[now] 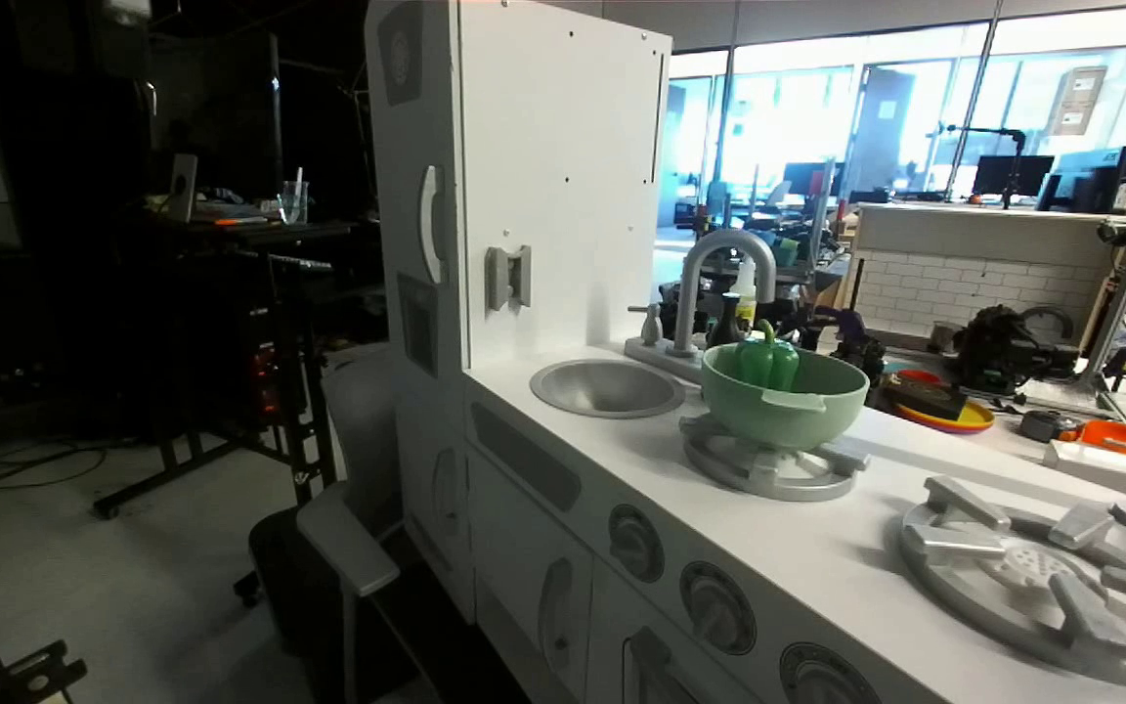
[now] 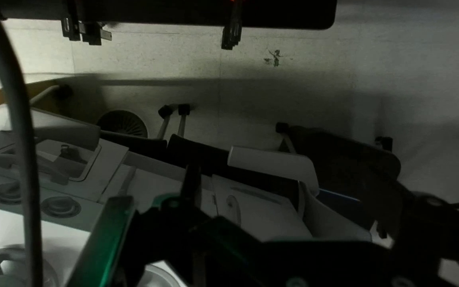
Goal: Open the right door of the cabinet, put the black bottle from the counter and the green toy from the pot in the cabinet.
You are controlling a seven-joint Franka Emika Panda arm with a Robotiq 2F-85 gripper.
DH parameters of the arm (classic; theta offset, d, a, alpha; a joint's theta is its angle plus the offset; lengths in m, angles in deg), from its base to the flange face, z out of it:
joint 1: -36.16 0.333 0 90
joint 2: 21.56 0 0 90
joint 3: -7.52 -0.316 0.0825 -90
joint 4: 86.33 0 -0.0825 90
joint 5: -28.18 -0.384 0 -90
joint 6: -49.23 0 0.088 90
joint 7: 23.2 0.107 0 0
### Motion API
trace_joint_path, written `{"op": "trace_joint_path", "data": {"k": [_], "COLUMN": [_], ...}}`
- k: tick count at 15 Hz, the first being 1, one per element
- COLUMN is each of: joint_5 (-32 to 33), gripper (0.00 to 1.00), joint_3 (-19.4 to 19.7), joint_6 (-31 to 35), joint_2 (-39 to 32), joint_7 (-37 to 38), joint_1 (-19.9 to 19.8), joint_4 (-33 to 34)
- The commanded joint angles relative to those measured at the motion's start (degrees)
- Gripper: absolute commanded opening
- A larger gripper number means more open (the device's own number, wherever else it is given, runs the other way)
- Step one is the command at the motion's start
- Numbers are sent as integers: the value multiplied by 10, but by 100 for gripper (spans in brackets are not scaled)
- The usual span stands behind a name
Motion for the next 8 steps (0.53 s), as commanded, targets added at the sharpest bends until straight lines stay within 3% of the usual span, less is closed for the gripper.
{"op": "trace_joint_path", "data": {"k": [1,4,8], "joint_5": [29,89,193], "gripper": [100,100,100], "joint_3": [-46,-68,-46], "joint_6": [52,86,78], "joint_2": [-97,-184,-285], "joint_7": [101,201,306], "joint_1": [5,12,37], "joint_4": [71,139,236]}}
